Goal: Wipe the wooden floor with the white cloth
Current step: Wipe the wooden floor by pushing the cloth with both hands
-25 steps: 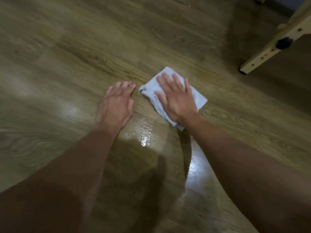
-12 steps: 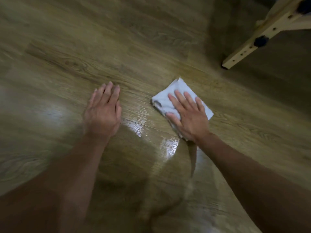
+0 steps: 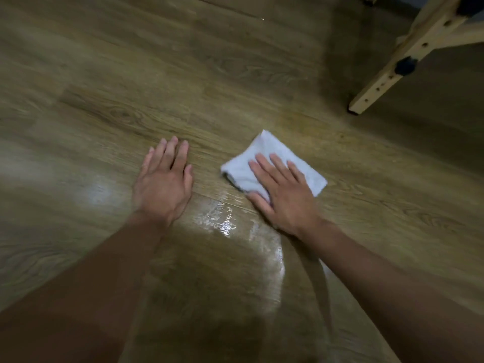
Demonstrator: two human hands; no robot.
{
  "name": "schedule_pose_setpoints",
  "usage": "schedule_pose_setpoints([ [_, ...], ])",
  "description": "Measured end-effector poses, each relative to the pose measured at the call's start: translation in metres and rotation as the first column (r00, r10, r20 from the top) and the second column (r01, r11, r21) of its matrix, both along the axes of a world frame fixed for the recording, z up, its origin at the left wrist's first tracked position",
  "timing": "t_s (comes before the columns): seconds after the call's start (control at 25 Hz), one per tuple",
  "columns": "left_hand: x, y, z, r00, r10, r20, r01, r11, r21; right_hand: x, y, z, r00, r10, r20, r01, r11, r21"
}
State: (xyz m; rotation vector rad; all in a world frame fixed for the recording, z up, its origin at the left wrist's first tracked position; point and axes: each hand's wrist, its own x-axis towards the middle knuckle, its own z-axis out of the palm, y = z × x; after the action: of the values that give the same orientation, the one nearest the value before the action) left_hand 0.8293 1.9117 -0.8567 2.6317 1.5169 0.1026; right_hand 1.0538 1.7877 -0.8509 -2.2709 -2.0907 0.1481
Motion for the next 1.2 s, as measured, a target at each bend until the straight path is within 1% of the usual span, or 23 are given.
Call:
schedule_pose_setpoints([
  [0.04,0.004,-0.001,0.005,0.998,0.002,-0.069,-0.004,1.000,-0.028,0.013,-0.008,0.003,1.000,0.020,0.007,-0.020,1.000,-0.002],
  [0.08,0.012,0.000,0.009,0.989,0.003,-0.147,-0.013,0.997,-0.071,0.030,-0.003,0.005,1.000,-0.021,0.012,0.021,1.000,-0.008],
  [0.2,0.053,0.011,0.024,0.956,0.019,-0.293,-0.093,0.966,-0.240,0.061,0.047,0.003,0.948,-0.317,0.036,0.318,0.948,-0.030],
  [0.28,0.081,0.026,0.035,0.937,0.000,-0.348,-0.142,0.913,-0.383,0.067,0.093,-0.005,0.868,-0.495,-0.044,0.494,0.869,-0.041],
  [0.32,0.088,0.033,0.040,0.928,-0.013,-0.373,-0.164,0.885,-0.436,0.066,0.112,-0.008,0.831,-0.550,-0.080,0.547,0.835,-0.057],
  [0.36,0.090,0.038,0.045,0.919,-0.034,-0.393,-0.173,0.861,-0.479,0.062,0.124,-0.007,0.823,-0.560,-0.096,0.556,0.829,-0.065],
  [0.44,0.091,0.042,0.052,0.912,-0.070,-0.405,-0.166,0.839,-0.518,0.055,0.121,-0.004,0.893,-0.442,-0.088,0.440,0.897,-0.042],
  [0.52,0.090,0.042,0.056,0.914,-0.074,-0.400,-0.156,0.844,-0.513,0.053,0.089,0.003,0.980,-0.186,-0.076,0.186,0.982,-0.003],
  [0.56,0.091,0.041,0.058,0.915,-0.075,-0.396,-0.155,0.842,-0.517,0.057,0.066,0.007,0.996,-0.071,-0.058,0.071,0.997,-0.006],
  [0.6,0.093,0.039,0.059,0.917,-0.076,-0.392,-0.155,0.838,-0.524,0.068,0.046,0.009,0.999,-0.012,-0.038,0.011,0.999,-0.031],
  [0.64,0.094,0.039,0.059,0.917,-0.073,-0.392,-0.159,0.834,-0.528,0.083,0.037,0.011,0.999,-0.028,-0.019,0.027,0.998,-0.062],
  [0.68,0.093,0.039,0.058,0.918,-0.062,-0.392,-0.168,0.834,-0.525,0.096,0.044,0.012,0.994,-0.109,-0.020,0.108,0.991,-0.075],
  [0.76,0.090,0.038,0.055,0.923,-0.039,-0.384,-0.185,0.828,-0.529,0.103,0.090,0.012,0.926,-0.374,-0.046,0.369,0.925,-0.092],
  [0.8,0.089,0.037,0.053,0.928,-0.030,-0.372,-0.188,0.824,-0.535,0.097,0.123,0.007,0.882,-0.467,-0.064,0.461,0.883,-0.093],
  [0.84,0.090,0.037,0.051,0.933,-0.022,-0.360,-0.187,0.824,-0.535,0.082,0.157,0.003,0.862,-0.500,-0.082,0.492,0.864,-0.106],
  [0.88,0.090,0.038,0.050,0.934,-0.016,-0.356,-0.188,0.827,-0.529,0.061,0.186,0.002,0.873,-0.476,-0.106,0.463,0.877,-0.125],
  [0.92,0.090,0.037,0.051,0.933,-0.009,-0.360,-0.195,0.828,-0.526,0.040,0.205,0.003,0.906,-0.399,-0.142,0.382,0.915,-0.131],
  [0.96,0.090,0.036,0.052,0.930,-0.003,-0.368,-0.205,0.827,-0.524,0.025,0.210,0.004,0.950,-0.266,-0.165,0.249,0.961,-0.116],
  [1.0,0.091,0.034,0.053,0.927,-0.003,-0.375,-0.209,0.826,-0.523,0.019,0.201,0.005,0.978,-0.128,-0.163,0.113,0.989,-0.098],
  [1.08,0.094,0.034,0.054,0.925,-0.013,-0.381,-0.206,0.825,-0.527,0.033,0.149,0.008,0.981,0.065,-0.185,-0.073,0.997,-0.037],
  [1.12,0.094,0.035,0.054,0.925,-0.013,-0.381,-0.207,0.822,-0.531,0.049,0.120,0.009,0.976,0.125,-0.179,-0.130,0.991,-0.017],
  [1.16,0.093,0.036,0.054,0.925,-0.012,-0.380,-0.209,0.820,-0.533,0.069,0.096,0.010,0.977,0.135,-0.163,-0.141,0.990,-0.023],
  [1.2,0.091,0.037,0.054,0.924,-0.012,-0.382,-0.208,0.822,-0.529,0.085,0.085,0.011,0.985,0.083,-0.153,-0.091,0.995,-0.043],
])
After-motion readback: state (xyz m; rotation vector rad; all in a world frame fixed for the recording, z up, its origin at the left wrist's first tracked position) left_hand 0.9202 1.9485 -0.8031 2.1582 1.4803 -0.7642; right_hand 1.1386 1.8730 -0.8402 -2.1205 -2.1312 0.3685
